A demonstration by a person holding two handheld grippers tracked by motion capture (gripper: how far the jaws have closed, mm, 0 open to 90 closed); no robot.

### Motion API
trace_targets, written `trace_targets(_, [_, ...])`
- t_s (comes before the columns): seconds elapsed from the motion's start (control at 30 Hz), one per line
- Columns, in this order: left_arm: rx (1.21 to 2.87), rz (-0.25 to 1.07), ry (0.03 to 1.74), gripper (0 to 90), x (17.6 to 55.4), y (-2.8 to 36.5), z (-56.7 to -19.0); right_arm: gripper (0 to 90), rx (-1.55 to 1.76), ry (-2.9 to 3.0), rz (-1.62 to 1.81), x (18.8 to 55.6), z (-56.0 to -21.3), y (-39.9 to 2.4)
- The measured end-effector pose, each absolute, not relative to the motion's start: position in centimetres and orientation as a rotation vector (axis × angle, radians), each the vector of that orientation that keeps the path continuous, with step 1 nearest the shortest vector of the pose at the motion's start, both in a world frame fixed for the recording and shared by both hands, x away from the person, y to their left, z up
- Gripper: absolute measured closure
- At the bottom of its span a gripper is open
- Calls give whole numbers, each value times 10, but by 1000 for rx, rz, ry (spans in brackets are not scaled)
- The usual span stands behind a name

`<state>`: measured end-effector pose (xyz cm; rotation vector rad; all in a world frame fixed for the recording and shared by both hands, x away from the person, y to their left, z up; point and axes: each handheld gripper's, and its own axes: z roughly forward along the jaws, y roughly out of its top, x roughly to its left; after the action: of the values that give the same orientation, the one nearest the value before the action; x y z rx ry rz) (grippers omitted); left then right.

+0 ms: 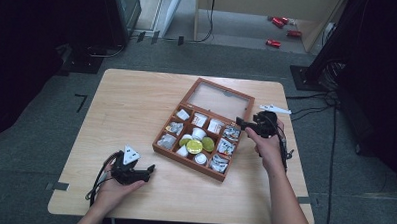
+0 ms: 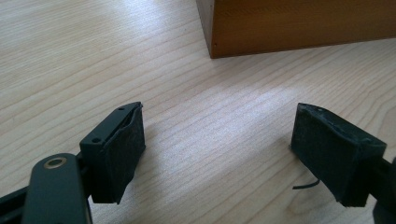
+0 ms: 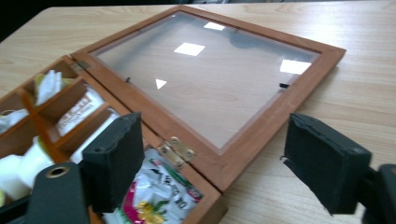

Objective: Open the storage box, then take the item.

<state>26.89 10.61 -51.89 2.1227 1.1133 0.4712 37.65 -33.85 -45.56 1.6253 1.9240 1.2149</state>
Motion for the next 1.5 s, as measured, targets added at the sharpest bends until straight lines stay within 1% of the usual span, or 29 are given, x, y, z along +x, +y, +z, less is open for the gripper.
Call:
trace_targets(0.17, [2123, 471, 1113, 184, 269, 106, -519, 139, 1587, 1949, 1208, 370, -446, -331])
trace_targets(0.6, [2125, 470, 1110, 184, 269, 106, -519, 82, 1513, 2026, 1195, 350, -432, -310])
trace_targets(1.2, [2124, 471, 1111, 184, 268, 106, -519, 86, 1424, 2109, 1207, 327, -421, -279])
trace_targets(1.37, [2123, 471, 1112, 184, 268, 106, -519, 97, 1421, 2119, 1214, 322, -420, -273])
trace_targets(1.43, [2123, 471, 1112, 184, 268, 106, -519, 129, 1408, 2128, 1218, 320, -420, -269])
trace_targets(1.5, [2123, 471, 1112, 184, 268, 106, -519, 132, 1397, 2138, 1221, 318, -420, -265])
